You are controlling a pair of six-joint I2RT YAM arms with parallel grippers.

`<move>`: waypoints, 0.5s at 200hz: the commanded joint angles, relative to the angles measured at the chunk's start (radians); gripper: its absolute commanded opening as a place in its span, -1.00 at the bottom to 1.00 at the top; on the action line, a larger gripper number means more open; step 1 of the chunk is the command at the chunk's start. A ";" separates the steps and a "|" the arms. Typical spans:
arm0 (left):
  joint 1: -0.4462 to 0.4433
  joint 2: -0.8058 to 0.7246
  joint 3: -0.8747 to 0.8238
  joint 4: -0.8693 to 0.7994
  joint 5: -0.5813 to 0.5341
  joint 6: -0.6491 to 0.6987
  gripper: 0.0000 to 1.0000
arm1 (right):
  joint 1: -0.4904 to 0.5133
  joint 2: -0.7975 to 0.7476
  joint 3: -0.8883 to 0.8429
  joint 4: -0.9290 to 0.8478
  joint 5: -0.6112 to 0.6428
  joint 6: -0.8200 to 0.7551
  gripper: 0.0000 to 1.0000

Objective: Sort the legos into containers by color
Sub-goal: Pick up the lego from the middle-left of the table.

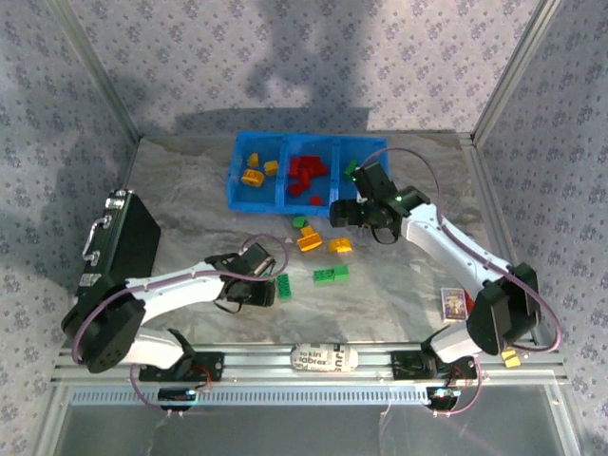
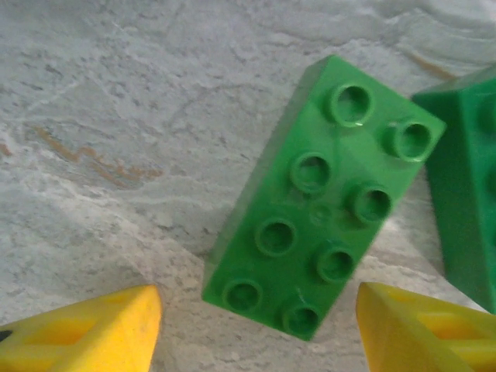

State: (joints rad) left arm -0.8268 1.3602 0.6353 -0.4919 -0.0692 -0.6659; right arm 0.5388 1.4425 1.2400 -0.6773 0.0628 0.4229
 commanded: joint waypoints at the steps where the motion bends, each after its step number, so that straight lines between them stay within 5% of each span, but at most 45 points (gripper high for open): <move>1: -0.004 0.026 0.014 0.029 0.020 -0.005 0.30 | -0.016 -0.053 -0.033 0.016 -0.014 0.021 0.88; 100: -0.002 0.143 0.107 0.053 0.006 0.044 0.12 | -0.084 -0.170 -0.160 0.033 -0.054 0.025 0.88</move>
State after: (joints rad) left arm -0.8268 1.4345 0.6998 -0.5529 -0.0986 -0.6571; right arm 0.4675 1.3083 1.1061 -0.6529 0.0280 0.4370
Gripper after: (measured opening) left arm 0.560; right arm 0.940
